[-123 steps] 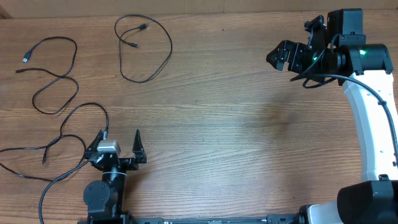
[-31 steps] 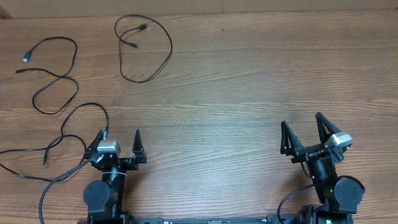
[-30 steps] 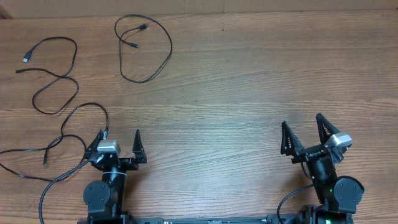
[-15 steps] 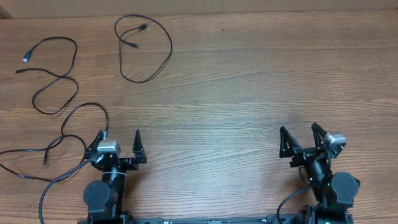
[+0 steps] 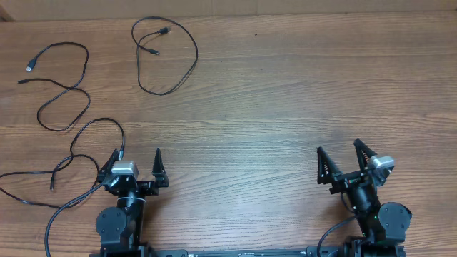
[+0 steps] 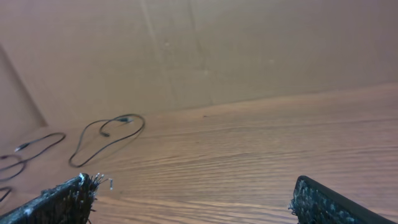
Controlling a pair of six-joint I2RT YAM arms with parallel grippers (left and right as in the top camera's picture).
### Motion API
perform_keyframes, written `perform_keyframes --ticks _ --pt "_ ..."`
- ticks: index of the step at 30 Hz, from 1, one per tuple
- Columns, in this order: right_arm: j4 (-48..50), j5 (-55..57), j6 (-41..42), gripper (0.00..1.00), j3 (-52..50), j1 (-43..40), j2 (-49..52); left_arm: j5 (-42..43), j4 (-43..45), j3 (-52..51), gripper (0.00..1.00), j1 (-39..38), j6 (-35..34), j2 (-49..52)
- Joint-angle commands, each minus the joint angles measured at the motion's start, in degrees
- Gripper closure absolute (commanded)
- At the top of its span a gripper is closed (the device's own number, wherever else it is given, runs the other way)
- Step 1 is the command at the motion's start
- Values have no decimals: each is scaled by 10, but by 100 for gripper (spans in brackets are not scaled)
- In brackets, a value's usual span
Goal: Untangle cables
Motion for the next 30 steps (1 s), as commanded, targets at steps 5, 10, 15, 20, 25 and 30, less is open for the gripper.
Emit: perform_keyframes --ticks 5,10,15,20,25,30 --pt "-7 113 -94 0 -6 54 -6 6 2 -4 1 4 -4 -4" --pt "-15 213 -100 0 -6 61 -6 6 2 -4 1 4 -4 -4" --pt "-15 217 -152 0 -6 61 -6 6 2 -4 0 4 -4 -4" --pt "-15 219 -151 0 -6 61 -6 6 2 -4 0 4 -4 -4" --pt "-15 215 -164 0 -6 61 -6 6 2 -4 0 4 -4 -4" --pt "-15 210 -188 0 -6 61 -6 6 2 -4 0 4 -4 -4"
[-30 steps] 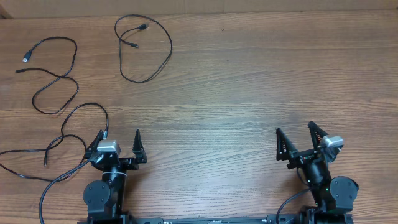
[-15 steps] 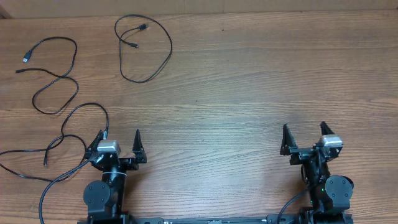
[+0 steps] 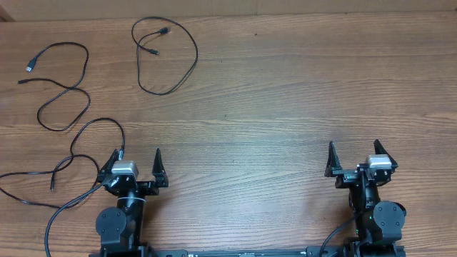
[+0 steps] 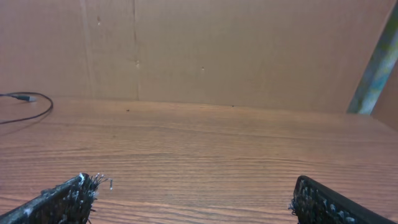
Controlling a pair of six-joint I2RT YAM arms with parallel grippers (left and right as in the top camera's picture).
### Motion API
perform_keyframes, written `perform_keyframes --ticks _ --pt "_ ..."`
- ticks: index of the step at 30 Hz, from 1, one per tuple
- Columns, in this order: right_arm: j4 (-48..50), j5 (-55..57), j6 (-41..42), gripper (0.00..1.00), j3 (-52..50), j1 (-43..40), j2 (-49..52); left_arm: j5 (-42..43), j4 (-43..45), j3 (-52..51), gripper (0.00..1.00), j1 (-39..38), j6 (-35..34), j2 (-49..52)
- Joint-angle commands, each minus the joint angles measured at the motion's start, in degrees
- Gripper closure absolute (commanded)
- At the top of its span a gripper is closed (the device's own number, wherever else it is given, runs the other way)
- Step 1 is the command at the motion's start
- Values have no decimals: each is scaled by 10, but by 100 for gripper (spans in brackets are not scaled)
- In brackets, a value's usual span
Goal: Untangle cables
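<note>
Two black cables lie apart on the wooden table. A short looped cable (image 3: 171,61) rests at the back, its end also showing as the short cable (image 4: 28,106) at the left edge of the right wrist view. A long winding cable (image 3: 66,107) snakes down the left side, passing close by my left gripper (image 3: 136,158), which stands open near the front edge. My right gripper (image 3: 354,153) stands open at the front right, its fingers (image 4: 62,199) wide apart with nothing between them.
A brown cardboard wall (image 4: 199,50) closes the table's far edge. A greenish post (image 4: 376,62) stands at the far right. The wooden table (image 3: 285,93) stretches between the arms and the cables.
My right gripper has turned from facing back-left to facing straight toward the far wall. The left arm and both cables have not moved.
</note>
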Motion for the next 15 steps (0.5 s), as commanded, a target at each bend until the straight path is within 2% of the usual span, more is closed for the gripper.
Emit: perform_keyframes --ticks 1,15 --pt "2 2 -14 0 -6 4 -6 6 2 -4 0 4 -4 -4" --pt "2 2 -15 0 -6 9 -6 6 2 -4 0 4 -4 -4"
